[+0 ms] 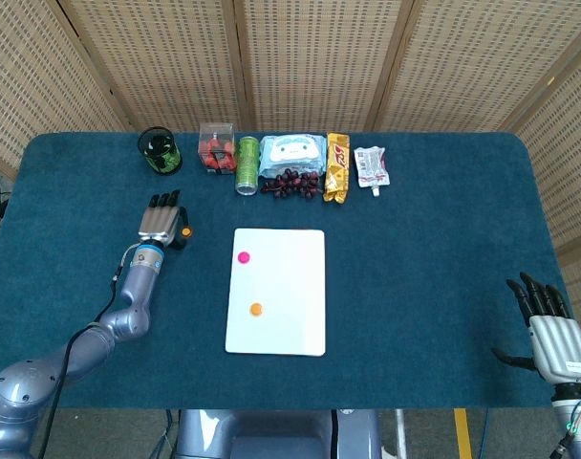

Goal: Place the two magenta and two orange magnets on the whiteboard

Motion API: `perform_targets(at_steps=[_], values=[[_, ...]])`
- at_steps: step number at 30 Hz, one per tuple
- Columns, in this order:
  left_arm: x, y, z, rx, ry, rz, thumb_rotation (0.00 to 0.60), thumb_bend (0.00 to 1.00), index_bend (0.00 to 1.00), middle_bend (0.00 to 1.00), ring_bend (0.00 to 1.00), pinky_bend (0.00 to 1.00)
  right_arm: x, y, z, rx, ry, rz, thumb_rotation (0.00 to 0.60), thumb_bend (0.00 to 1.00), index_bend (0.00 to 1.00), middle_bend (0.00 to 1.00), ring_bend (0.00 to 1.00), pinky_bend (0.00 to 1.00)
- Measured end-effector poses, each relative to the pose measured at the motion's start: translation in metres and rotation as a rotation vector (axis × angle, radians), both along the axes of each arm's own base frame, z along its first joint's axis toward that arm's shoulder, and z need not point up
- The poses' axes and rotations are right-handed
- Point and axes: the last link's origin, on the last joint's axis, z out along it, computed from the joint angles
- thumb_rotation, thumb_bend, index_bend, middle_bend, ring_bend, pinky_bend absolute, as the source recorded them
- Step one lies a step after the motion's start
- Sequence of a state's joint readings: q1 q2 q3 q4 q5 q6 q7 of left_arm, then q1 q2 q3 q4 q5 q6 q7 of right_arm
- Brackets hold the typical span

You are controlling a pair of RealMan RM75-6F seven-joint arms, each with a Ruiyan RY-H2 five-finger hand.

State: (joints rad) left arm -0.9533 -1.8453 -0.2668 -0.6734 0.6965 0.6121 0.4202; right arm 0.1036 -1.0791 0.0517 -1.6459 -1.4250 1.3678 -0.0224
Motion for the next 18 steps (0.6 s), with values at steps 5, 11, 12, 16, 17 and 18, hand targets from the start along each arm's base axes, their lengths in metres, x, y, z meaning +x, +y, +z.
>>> perform_targets(at_steps=[5,11,12,16,17,18], values=[[-0.0013,0.0005,-0.0011,0.000,-0.002,0.015,0.600,0.33,0.53,0.00,0.00,0.00,0.0001,-0.0001,0.0002,-0.001,-0.002,-0.001,0.600,0.00,0.00,0.00,0.00,0.00],[-0.0010,0.0007,-0.0004,0.002,-0.003,0.017,0.600,0.34,0.56,0.00,0.00,0.00,0.0000,-0.0001,0.0002,-0.001,-0.004,-0.001,0.600,0.00,0.00,0.00,0.00,0.00],[-0.0007,0.0007,-0.0001,0.002,-0.005,0.017,0.600,0.34,0.56,0.00,0.00,0.00,-0.0001,-0.0001,0.0003,-0.001,-0.004,-0.001,0.600,0.00,0.00,0.00,0.00,0.00],[0.0029,0.0008,0.0025,0.006,-0.017,0.007,0.600,0.34,0.56,0.00,0.00,0.00,0.0000,-0.0001,0.0002,-0.001,-0.005,0.000,0.600,0.00,0.00,0.00,0.00,0.00],[0.0047,0.0006,0.0035,0.006,-0.023,0.002,0.600,0.34,0.56,0.00,0.00,0.00,0.0001,-0.0001,0.0002,-0.001,-0.006,0.000,0.600,0.00,0.00,0.00,0.00,0.00],[0.0064,0.0003,0.0042,0.005,-0.028,-0.002,0.600,0.34,0.56,0.00,0.00,0.00,0.0001,-0.0001,0.0002,-0.001,-0.006,0.000,0.600,0.00,0.00,0.00,0.00,0.00]])
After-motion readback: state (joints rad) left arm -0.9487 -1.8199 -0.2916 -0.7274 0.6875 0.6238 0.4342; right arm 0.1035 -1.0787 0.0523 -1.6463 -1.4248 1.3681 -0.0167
